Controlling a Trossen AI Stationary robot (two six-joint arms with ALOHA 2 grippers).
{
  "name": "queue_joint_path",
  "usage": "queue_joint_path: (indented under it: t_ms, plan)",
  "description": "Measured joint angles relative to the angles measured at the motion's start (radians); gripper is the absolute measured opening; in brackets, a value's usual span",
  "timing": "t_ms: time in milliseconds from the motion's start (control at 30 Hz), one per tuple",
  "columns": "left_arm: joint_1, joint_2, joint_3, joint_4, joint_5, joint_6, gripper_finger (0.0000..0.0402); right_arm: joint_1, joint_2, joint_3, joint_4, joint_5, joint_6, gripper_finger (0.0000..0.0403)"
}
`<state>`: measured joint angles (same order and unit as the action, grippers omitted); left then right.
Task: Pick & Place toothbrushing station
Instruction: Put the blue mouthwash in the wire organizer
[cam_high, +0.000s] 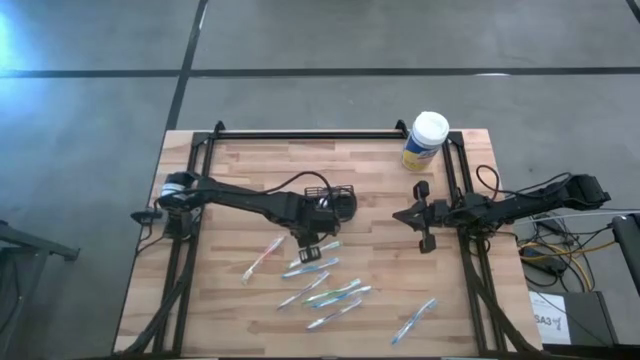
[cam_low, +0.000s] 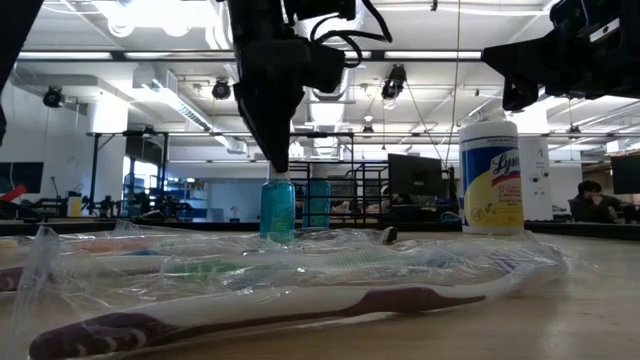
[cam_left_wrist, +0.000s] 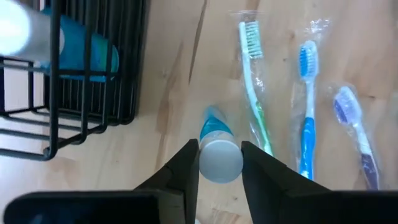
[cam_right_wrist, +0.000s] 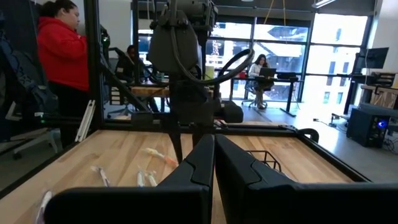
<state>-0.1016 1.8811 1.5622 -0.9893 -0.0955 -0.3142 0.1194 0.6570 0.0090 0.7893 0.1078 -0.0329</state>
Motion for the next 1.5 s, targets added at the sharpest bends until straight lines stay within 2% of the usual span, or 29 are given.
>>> queue_joint_path:
  t_ms: [267,633,867,1033,1500]
  plan:
    - [-0.017,-0.066,0.052,-0.059,0.0,0.117,0.0098,0.0,0.0,0.0,-0.003,0.0,-0.001,0.0008]
    - [-0.018,-0.342,-0.013,-0.053,-0.018,0.157,0.0098,0.0,0.0,0.0,-0.008,0.0,-0.001,0.0008]
    - [-0.015,-0.607,-0.226,0.032,-0.017,0.178,0.0098,0.0,0.0,0.0,-0.008,0.0,-0.001,0.0008]
    - [-0.014,-0.777,-0.407,0.169,0.011,0.163,0.0098,0.0,0.0,0.0,-0.007,0.0,-0.001,0.0008]
    - [-0.014,-1.099,-0.755,0.413,0.027,0.13,0.0098,0.0,0.0,0.0,-0.007,0.0,0.003,0.0008]
